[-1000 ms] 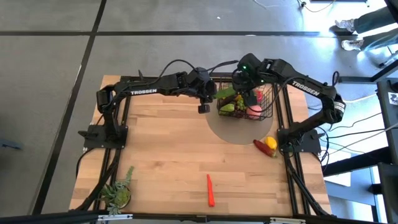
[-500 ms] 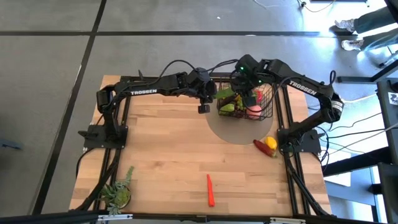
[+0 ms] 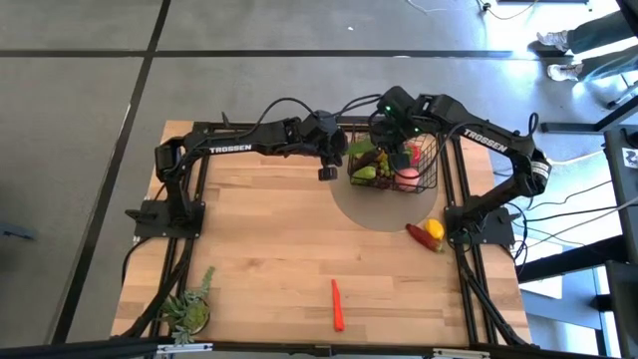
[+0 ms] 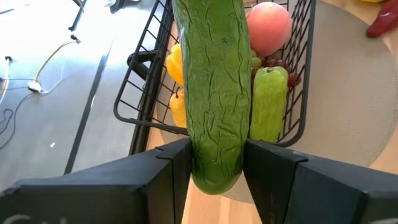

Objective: Build produce basket
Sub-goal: Put the green cucumber into the black wire basket

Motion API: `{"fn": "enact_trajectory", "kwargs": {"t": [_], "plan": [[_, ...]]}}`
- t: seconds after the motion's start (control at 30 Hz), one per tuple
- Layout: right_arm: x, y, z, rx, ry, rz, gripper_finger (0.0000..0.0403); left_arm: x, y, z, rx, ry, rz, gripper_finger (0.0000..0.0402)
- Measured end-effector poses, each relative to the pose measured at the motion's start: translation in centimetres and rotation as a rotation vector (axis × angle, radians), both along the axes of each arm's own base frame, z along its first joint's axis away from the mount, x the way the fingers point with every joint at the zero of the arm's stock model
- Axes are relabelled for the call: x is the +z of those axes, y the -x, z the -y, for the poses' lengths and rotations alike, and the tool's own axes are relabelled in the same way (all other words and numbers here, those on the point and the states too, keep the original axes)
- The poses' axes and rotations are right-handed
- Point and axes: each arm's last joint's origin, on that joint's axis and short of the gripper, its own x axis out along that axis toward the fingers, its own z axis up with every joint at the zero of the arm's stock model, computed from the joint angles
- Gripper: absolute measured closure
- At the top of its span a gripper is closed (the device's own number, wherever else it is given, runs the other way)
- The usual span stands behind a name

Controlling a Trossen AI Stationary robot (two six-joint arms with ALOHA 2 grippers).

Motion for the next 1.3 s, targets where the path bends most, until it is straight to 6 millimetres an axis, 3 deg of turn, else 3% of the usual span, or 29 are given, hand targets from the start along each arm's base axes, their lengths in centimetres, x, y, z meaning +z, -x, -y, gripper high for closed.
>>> {"fn": "enact_trajectory", "kwargs": {"t": [0.47, 0.7, 1.3], "plan": [[0.0, -0.1, 0.1, -0.007, 0.003, 0.01, 0.0281, 0.3, 0.1, 0.0, 0.043, -0.055, -0.009, 0.0272], [0.0, 0.0, 0.0, -0.052, -0.004, 0.004, 0.0281, 0.7, 0.4, 1.2, 0.033, -0.061, -0.028, 0.0271], [-0.1, 1.3, -0.6, -0.171, -0.086, -0.109, 0.0281, -0.1, 2.0, 2.1, 0.184, 0.056, -0.152, 0.0271]]}}
